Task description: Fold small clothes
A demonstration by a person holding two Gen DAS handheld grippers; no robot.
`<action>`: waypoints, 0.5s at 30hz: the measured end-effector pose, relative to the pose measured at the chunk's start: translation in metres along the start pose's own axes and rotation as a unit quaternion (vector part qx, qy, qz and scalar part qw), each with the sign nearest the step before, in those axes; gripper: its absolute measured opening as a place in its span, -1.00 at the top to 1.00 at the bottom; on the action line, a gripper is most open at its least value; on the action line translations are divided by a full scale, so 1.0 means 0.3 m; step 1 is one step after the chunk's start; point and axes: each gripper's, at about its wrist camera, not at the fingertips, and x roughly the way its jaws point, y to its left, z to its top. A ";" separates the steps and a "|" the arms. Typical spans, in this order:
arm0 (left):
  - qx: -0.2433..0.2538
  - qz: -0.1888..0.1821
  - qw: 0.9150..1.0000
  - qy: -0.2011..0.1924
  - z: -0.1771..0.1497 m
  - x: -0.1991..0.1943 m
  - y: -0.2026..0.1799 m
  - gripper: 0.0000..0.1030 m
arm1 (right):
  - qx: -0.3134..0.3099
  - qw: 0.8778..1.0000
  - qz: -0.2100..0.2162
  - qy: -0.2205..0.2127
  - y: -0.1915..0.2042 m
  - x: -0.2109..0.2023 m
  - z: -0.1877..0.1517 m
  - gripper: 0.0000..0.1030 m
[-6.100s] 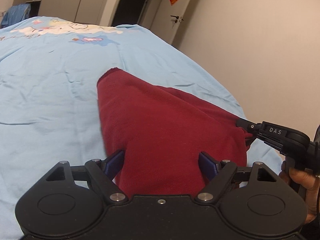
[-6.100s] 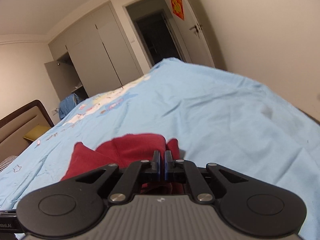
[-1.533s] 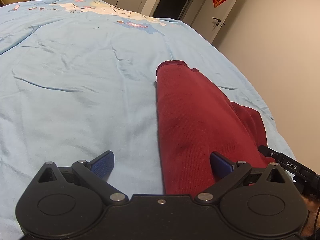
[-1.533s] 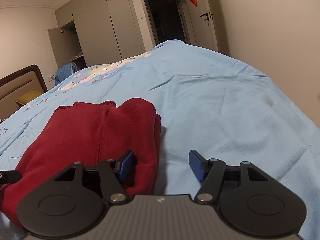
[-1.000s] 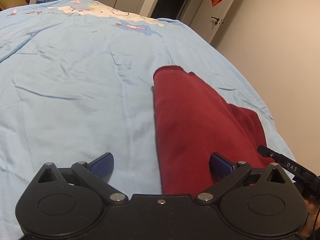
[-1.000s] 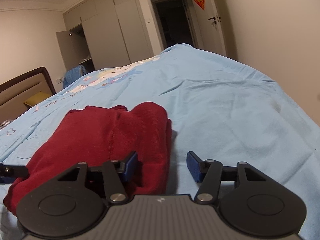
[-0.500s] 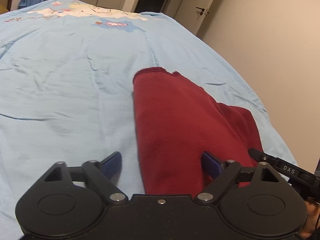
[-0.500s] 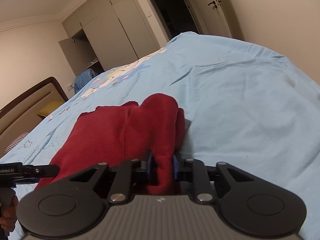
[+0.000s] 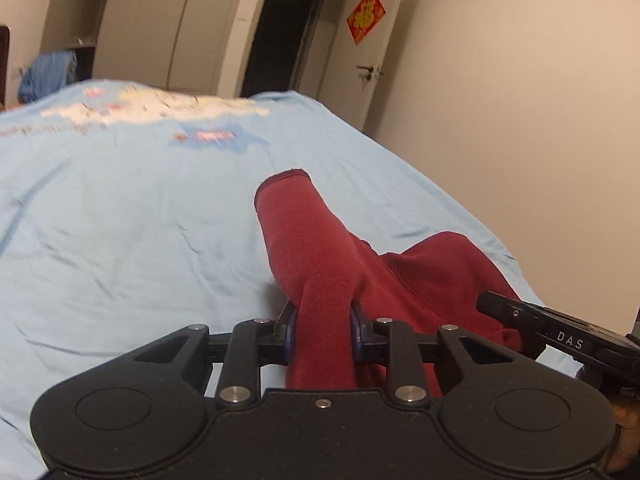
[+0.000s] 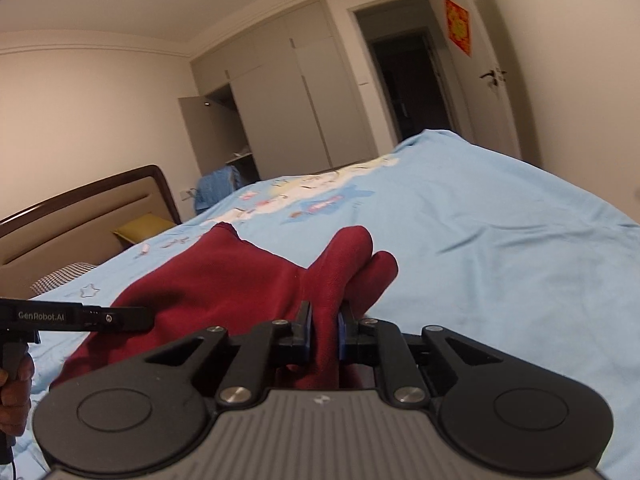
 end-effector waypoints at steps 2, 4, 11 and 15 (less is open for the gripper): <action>-0.007 0.015 1.000 -0.006 0.015 -0.037 0.047 0.47 | 0.001 1.000 0.012 0.004 0.037 0.038 0.005 0.74; -0.021 0.027 0.999 -0.004 0.016 -0.063 0.095 0.47 | 0.005 1.000 0.022 0.015 0.073 0.082 -0.002 0.74; -0.070 0.066 0.995 0.040 -0.083 -0.047 0.215 0.38 | 0.000 0.998 -0.007 0.062 0.111 0.170 -0.083 0.72; -0.062 0.087 0.994 0.034 -0.119 -0.073 0.200 0.07 | -0.004 0.997 -0.024 0.069 0.108 0.145 -0.098 0.57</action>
